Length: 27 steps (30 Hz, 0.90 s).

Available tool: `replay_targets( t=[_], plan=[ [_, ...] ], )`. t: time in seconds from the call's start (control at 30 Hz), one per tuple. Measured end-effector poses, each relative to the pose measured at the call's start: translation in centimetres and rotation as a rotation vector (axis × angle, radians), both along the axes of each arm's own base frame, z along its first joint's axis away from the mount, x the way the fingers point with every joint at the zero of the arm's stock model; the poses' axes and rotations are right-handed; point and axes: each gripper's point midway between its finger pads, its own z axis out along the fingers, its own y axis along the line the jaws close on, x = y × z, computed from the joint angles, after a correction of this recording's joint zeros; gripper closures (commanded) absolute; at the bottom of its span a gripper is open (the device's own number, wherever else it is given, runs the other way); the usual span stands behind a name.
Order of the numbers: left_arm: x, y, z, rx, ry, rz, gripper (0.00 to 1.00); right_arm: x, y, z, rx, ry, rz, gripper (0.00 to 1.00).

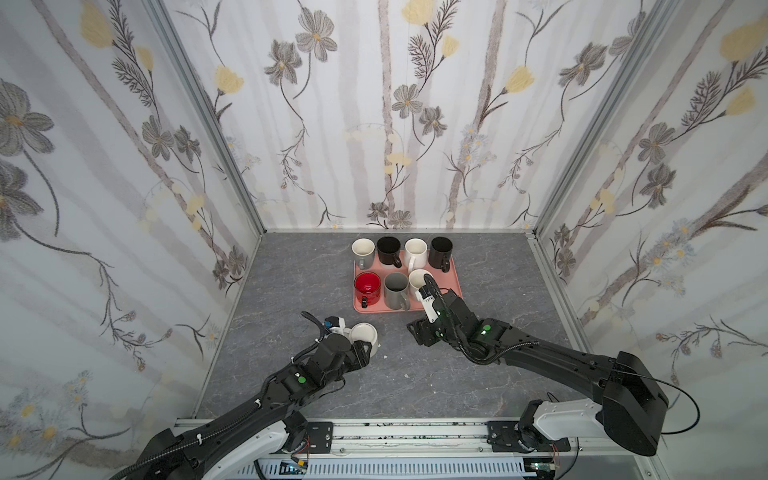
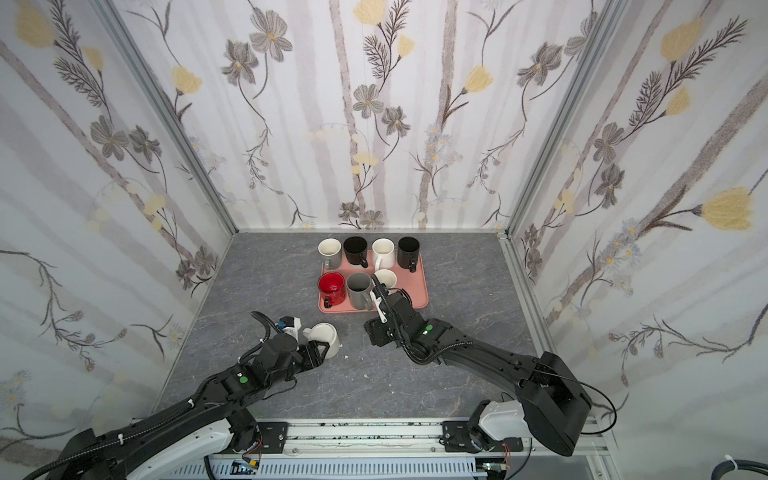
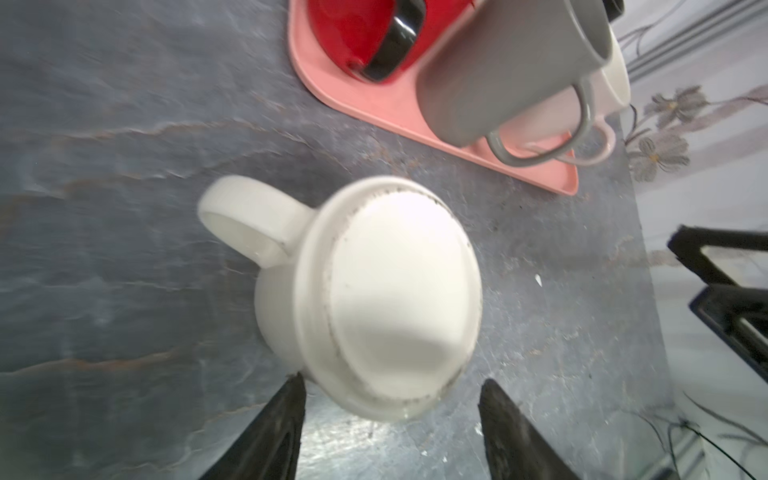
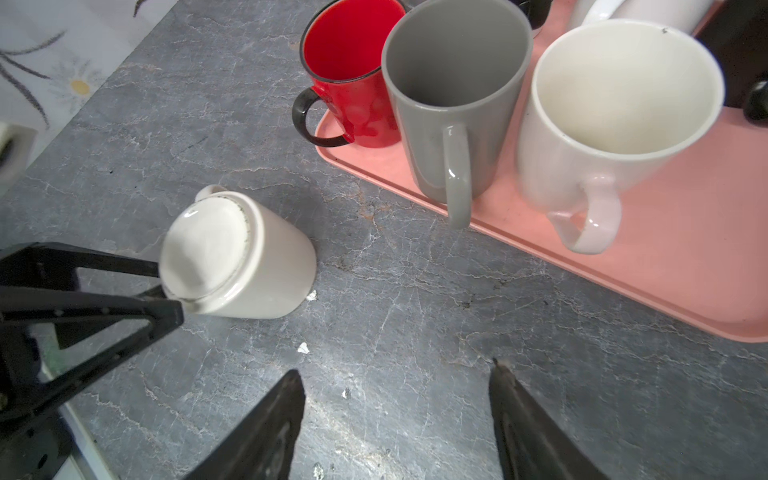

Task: Turn the mug right side up
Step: 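Open the right gripper and move both grippers to the upside-down white mug, then grasp the white mug's base with the left gripper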

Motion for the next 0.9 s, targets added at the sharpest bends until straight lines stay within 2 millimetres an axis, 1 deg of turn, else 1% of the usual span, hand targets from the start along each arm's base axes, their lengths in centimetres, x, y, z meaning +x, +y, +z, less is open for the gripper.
replay_targets(
  t=[0.07, 0.1, 0.17, 0.2, 0.23, 0.27, 0.3, 0.43, 0.5, 0.6, 0.73, 0.9],
  plan=[
    [-0.3, -0.8, 0.9, -0.035, -0.018, -0.031, 0.23, -0.4, 0.8, 0.3, 0.035, 0.007, 0.034, 0.26],
    [-0.2, -0.9, 1.7, -0.052, -0.034, -0.033, 0.2, -0.6, 1.1, 0.4, 0.047, 0.009, 0.047, 0.24],
    [0.1, -0.5, 3.9, -0.088, -0.093, -0.009, 0.15, -1.2, 2.2, 0.9, 0.089, 0.014, 0.084, 0.07],
    [0.3, -0.2, 4.8, -0.099, -0.116, 0.007, 0.14, -1.5, 2.8, 1.1, 0.106, 0.014, 0.105, 0.0],
    [0.5, 0.4, 5.7, -0.107, -0.14, 0.032, 0.12, -1.8, 3.6, 1.1, 0.118, 0.017, 0.129, 0.0],
    [0.7, 1.1, 6.3, -0.104, -0.157, 0.06, 0.07, -2.2, 4.5, 1.1, 0.123, 0.018, 0.155, 0.0],
    [0.7, 1.7, 6.7, -0.098, -0.167, 0.085, 0.0, -2.5, 5.4, 1.0, 0.137, 0.031, 0.169, 0.0],
    [0.7, 3.7, 7.0, -0.061, -0.181, 0.16, 0.0, -3.0, 8.9, 0.7, 0.161, 0.044, 0.214, 0.0],
    [0.5, 4.6, 7.0, -0.046, -0.186, 0.19, 0.0, -3.0, 10.4, 0.0, 0.148, 0.041, 0.217, 0.0],
    [0.4, 5.5, 6.9, -0.03, -0.19, 0.219, 0.0, -2.9, 12.3, -1.1, 0.125, 0.04, 0.204, 0.0],
    [0.2, 6.3, 6.7, -0.024, -0.19, 0.249, 0.0, -2.4, 13.9, -2.4, 0.081, 0.024, 0.184, 0.0],
    [-0.1, 6.9, 6.5, -0.026, -0.195, 0.264, 0.0, -1.4, 14.4, -3.7, 0.017, -0.004, 0.154, 0.0]
  ],
)
